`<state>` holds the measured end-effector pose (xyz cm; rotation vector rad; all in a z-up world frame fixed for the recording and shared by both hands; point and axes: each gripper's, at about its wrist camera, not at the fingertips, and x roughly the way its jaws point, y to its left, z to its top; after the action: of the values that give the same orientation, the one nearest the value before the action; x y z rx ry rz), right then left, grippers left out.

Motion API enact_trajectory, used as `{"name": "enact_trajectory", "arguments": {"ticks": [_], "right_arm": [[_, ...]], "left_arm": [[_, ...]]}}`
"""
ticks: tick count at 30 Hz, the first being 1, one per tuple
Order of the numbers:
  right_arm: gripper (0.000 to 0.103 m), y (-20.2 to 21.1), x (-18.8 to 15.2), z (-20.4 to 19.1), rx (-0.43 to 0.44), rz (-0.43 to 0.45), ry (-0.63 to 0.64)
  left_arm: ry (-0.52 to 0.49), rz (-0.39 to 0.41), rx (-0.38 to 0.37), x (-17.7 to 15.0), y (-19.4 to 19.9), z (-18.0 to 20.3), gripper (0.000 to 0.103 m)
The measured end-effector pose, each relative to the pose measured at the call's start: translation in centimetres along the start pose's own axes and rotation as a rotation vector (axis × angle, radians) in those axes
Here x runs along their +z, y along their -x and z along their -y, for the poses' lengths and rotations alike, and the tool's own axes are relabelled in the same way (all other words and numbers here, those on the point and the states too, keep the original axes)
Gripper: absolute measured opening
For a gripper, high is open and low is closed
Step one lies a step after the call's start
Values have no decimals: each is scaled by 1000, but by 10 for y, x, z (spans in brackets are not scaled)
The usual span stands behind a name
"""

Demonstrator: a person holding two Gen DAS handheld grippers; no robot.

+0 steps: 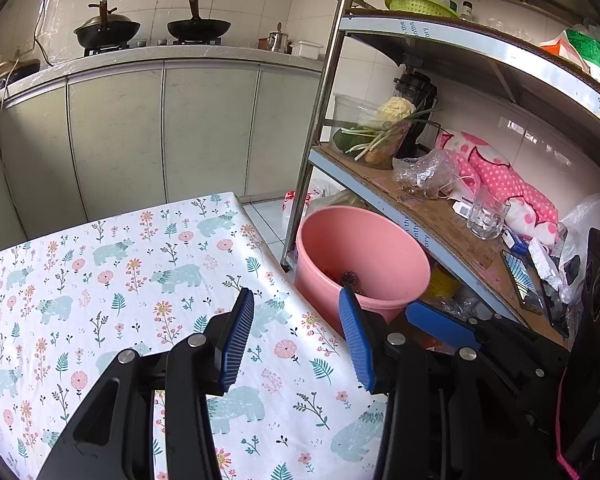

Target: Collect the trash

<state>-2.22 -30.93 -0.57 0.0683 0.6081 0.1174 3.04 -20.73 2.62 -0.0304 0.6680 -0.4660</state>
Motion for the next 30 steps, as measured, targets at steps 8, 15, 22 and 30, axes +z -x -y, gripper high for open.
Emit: {"name": "enact_trajectory", "arguments": {"ticks": [8,15,22,30], "right_arm": [[51,-1,-2,3,-4,-3,-13],[51,-2,-2,6,-6,-9,-32],[51,-3,-2,7,-6,-11,-35],[51,-4,-3,9,-7,-13,-42]], "left_arm": [[-1,-2,2,-1,-1,1,44],[-7,-8,0,-2,-3,3,44],[-7,-9,0,-2,-3,3,44],[-8,-11,-3,-4,-5,6,44]]}}
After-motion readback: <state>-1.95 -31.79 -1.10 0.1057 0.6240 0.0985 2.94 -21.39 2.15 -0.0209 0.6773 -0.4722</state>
